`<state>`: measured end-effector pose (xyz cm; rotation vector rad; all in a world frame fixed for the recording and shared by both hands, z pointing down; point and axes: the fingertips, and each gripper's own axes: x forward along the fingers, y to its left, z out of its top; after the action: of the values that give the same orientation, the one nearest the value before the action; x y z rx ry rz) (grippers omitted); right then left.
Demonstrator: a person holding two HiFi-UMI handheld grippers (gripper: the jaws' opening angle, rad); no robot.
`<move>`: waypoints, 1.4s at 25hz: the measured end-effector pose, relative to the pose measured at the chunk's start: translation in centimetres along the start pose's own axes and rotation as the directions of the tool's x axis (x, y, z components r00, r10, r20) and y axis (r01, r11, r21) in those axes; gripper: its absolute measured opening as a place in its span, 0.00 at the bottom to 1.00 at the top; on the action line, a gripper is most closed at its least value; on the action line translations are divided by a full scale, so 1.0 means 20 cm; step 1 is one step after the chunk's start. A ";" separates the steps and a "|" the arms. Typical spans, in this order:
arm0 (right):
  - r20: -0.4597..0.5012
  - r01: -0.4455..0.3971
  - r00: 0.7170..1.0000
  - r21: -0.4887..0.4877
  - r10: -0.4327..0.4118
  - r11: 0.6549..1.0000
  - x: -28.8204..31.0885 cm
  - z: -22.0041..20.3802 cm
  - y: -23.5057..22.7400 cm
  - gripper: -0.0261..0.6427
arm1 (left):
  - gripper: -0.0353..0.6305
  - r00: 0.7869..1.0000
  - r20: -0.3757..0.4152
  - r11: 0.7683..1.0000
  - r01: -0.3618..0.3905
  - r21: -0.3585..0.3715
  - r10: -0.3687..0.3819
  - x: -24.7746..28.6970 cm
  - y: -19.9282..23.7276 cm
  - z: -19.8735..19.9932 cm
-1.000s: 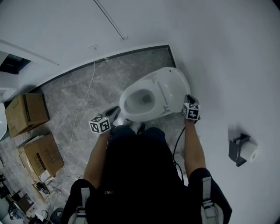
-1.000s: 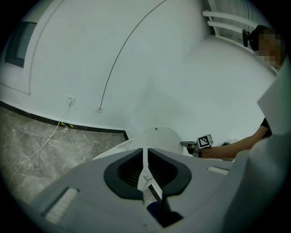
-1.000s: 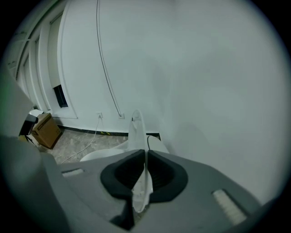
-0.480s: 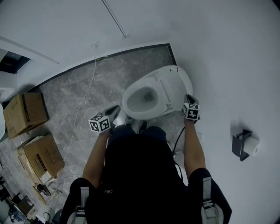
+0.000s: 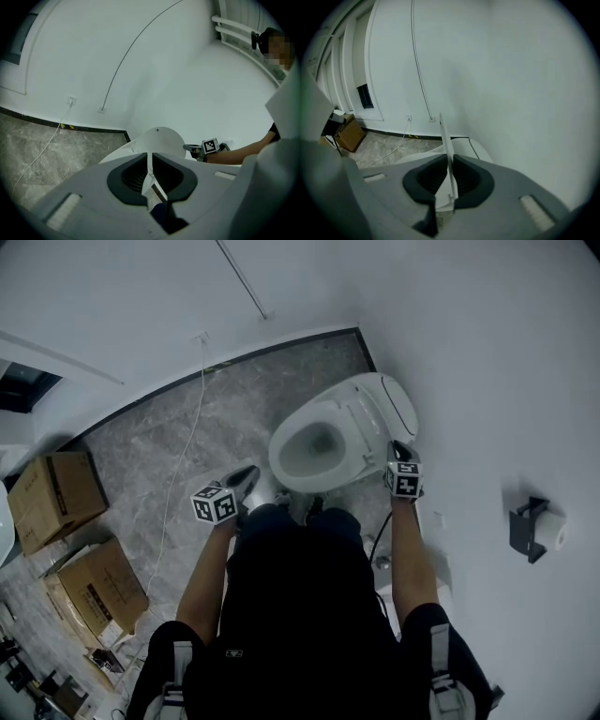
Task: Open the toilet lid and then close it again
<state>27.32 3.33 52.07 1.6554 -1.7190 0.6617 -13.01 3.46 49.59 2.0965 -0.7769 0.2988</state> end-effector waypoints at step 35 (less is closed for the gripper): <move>-0.130 -0.292 0.955 -0.279 0.265 0.915 0.00 -0.22 0.76 0.14 | 0.12 0.979 -0.107 0.984 0.172 -0.042 -0.176 0.32 -0.22 -0.23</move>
<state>12.69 7.72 56.16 1.1700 -1.9020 0.5639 -4.89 6.30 52.49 2.0822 -0.5254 0.3014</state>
